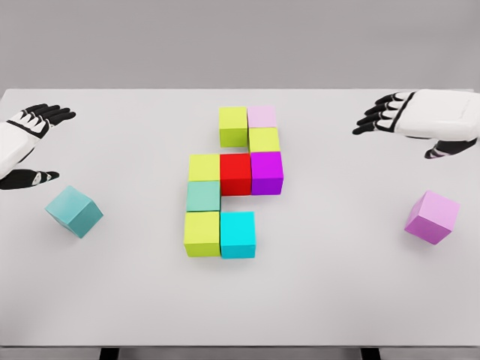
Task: Assemble the squares on the desktop into the number 2
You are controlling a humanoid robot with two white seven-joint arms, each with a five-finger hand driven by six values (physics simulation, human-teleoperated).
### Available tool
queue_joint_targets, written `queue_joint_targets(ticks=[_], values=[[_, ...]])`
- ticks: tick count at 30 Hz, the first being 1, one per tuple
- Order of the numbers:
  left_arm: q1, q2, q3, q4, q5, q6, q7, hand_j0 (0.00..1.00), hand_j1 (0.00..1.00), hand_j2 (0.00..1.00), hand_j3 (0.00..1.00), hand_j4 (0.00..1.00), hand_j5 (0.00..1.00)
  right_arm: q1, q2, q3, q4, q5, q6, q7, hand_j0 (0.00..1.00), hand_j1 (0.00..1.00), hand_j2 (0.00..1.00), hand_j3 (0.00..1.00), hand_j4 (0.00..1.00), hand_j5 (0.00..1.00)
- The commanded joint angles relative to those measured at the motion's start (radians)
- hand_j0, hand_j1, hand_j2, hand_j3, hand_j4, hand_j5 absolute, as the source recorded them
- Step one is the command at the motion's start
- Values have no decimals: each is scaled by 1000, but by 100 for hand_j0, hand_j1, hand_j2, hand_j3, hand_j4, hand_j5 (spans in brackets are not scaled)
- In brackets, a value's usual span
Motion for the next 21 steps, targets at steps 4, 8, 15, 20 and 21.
queue_joint_targets(ticks=[4, 8, 15, 20, 21], values=[[0, 1, 1, -1, 7, 0, -2, 100, 100, 100, 100, 100, 100, 1, -24, -9, -34, -8, -7, 2, 100, 100, 100, 100, 100, 100], [-17, 10, 33, 2, 3, 0, -87, 100, 100, 100, 100, 100, 100, 32, -271, -65, -57, -14, -52, 2, 100, 100, 100, 100, 100, 100], [-78, 200, 26, -4, 312, 0, -615, 100, 100, 100, 100, 100, 100, 77, -400, 91, -50, -17, -52, 2, 100, 100, 100, 100, 100, 100], [-84, 357, -63, -30, 516, 0, -615, 100, 100, 100, 100, 100, 100, 75, -303, 154, -30, 18, -52, 2, 100, 100, 100, 100, 100, 100], [-86, 360, -63, -39, 513, 0, -615, 100, 100, 100, 100, 100, 100, 75, -286, 155, -30, 21, -52, 2, 100, 100, 100, 100, 100, 100]])
